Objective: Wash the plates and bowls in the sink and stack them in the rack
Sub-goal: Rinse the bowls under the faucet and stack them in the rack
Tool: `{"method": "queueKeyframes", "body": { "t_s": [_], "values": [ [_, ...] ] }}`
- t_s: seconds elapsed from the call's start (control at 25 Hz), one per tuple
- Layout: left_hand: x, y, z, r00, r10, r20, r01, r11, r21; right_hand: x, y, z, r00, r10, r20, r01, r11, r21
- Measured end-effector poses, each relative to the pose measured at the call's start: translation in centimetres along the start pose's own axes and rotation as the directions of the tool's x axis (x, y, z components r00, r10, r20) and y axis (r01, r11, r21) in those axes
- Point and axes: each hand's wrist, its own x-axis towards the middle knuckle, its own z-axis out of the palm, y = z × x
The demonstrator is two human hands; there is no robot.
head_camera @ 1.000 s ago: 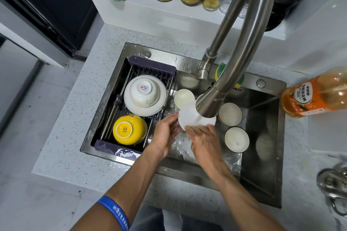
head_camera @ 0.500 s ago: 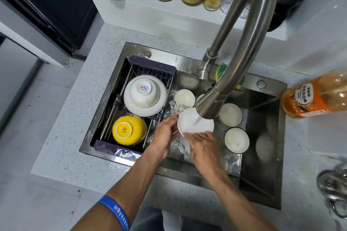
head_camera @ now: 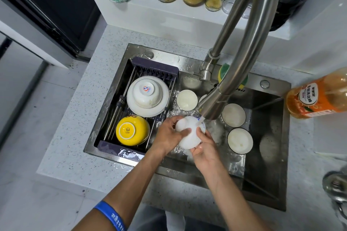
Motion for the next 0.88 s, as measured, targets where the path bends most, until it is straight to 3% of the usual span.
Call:
{"method": "queueKeyframes", "body": {
  "t_s": [0.16, 0.24, 0.32, 0.44, 0.52, 0.64, 0.88],
  "values": [
    [-0.1, -0.4, -0.8, 0.979, -0.030, 0.200, -0.047, 0.929, 0.367, -0.6, 0.6, 0.4, 0.997, 0.083, 0.003, -0.083, 0.996, 0.026],
    [-0.8, -0.2, -1.1, 0.990, 0.011, 0.144, -0.079, 0.878, 0.473, -0.8, 0.6, 0.9, 0.994, 0.085, 0.065, -0.086, 0.996, 0.009],
    [-1.7, 0.1, -1.8, 0.989, 0.147, 0.034, -0.142, 0.834, 0.533, -1.0, 0.6, 1.5, 0.986, 0.094, 0.137, -0.088, 0.995, -0.045],
    [-2.0, 0.9, -4.3, 0.915, 0.385, -0.118, -0.257, 0.784, 0.565, -0.8, 0.7, 1.4, 0.981, 0.149, 0.121, -0.123, 0.973, -0.198],
    [-0.7, 2.5, -7.0, 0.854, 0.469, -0.225, -0.242, 0.741, 0.626, -0.6, 0.8, 0.2, 0.981, 0.182, 0.062, -0.157, 0.945, -0.287],
    [3.2, 4.4, -9.9, 0.805, 0.501, -0.319, -0.119, 0.662, 0.740, -0.5, 1.3, -2.0, 0.981, 0.195, -0.010, -0.187, 0.922, -0.340],
    [7.9, 2.3, -10.1, 0.848, 0.471, -0.241, -0.084, 0.569, 0.818, -0.3, 1.3, -4.3, 0.986, 0.159, -0.056, -0.169, 0.907, -0.385]
  ]
}}
